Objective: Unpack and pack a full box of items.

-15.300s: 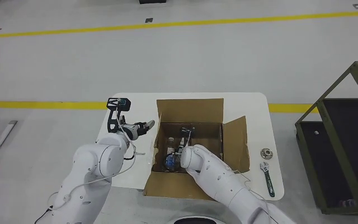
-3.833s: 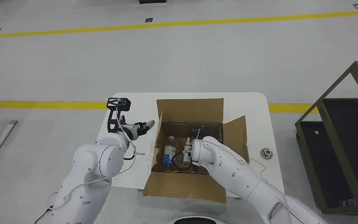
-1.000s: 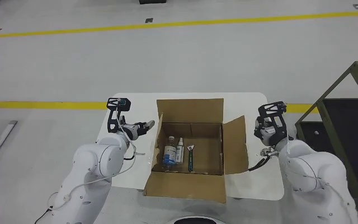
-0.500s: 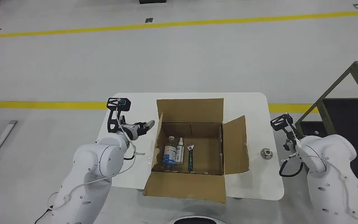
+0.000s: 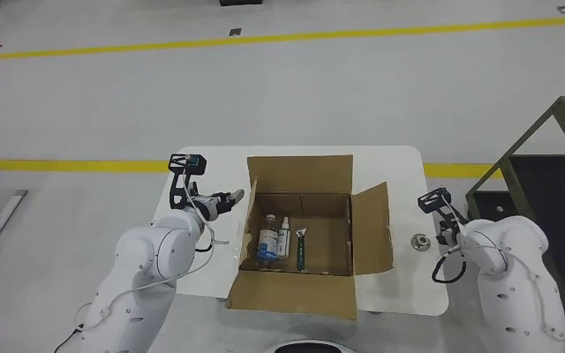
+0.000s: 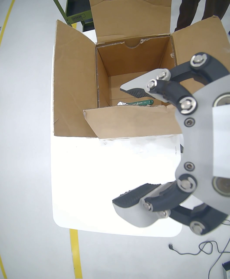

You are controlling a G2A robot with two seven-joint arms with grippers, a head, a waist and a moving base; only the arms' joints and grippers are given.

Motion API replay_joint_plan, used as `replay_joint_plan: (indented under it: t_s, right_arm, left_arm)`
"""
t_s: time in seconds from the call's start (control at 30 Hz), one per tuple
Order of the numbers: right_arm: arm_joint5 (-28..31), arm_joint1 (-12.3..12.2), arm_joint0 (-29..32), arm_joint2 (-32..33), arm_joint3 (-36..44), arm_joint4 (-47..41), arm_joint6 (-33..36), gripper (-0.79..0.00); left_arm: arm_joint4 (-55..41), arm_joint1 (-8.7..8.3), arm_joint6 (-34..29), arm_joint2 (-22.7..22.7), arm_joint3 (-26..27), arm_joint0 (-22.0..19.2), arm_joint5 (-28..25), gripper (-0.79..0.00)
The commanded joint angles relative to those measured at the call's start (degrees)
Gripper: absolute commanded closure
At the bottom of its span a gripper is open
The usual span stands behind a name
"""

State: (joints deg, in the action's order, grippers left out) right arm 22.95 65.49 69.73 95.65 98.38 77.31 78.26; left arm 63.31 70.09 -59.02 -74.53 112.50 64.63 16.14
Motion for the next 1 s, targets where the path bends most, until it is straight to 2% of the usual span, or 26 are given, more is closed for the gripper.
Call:
replay_joint_plan:
  t_s: [0.0,0.07,0.13,0.17,0.2,0.27,0.33,0.53,0.73,0.97]
  right_arm:
    - [-1.0,0.1,-1.5,-0.7,-4.2,-1.3,-1.9,0.0]
    - [-0.7,0.1,-3.5,-1.9,-8.4,-1.1,-2.7,-0.018]
    - [-0.7,0.1,-5.7,-2.9,-12.9,-2.9,-3.2,-0.132]
    - [-0.9,0.1,-6.7,-3.5,-14.5,-1.1,-3.4,-0.105]
    - [-1.2,0.1,-7.6,-4.1,-16.3,-1.0,-4.1,-0.111]
    - [-1.2,0.1,-9.2,-4.9,-19.6,-1.2,-4.5,-0.24]
    - [-1.0,0.1,-10.5,-5.5,-22.1,-1.1,-5.2,-0.283]
    - [-0.6,-0.1,-13.1,-7.5,-27.2,0.3,-6.6,-0.259]
    - [0.3,-0.1,-14.2,-8.6,-29.1,-1.3,-7.0,-0.296]
    - [0.8,-0.5,-14.0,-8.5,-29.7,-3.6,-6.8,-0.299]
  left_arm:
    - [0.0,0.0,0.0,0.0,0.0,0.0,0.0,-0.785]
    - [0.0,0.0,0.0,0.0,0.0,0.0,0.0,-0.785]
    - [0.0,0.0,0.0,0.0,0.0,0.0,0.0,-0.785]
    - [0.0,0.0,0.0,0.0,0.0,0.0,0.0,-0.785]
    - [0.0,0.0,0.0,0.0,0.0,0.0,0.0,-0.785]
    - [0.0,0.0,0.0,0.0,0.0,0.0,0.0,-0.785]
    - [0.0,0.0,0.0,0.0,0.0,0.0,0.0,-0.785]
    - [0.0,0.0,0.0,0.0,0.0,0.0,0.0,-0.785]
    - [0.0,0.0,0.0,0.0,0.0,0.0,0.0,-0.785]
    - [0.0,0.0,0.0,0.0,0.0,0.0,0.0,-0.785]
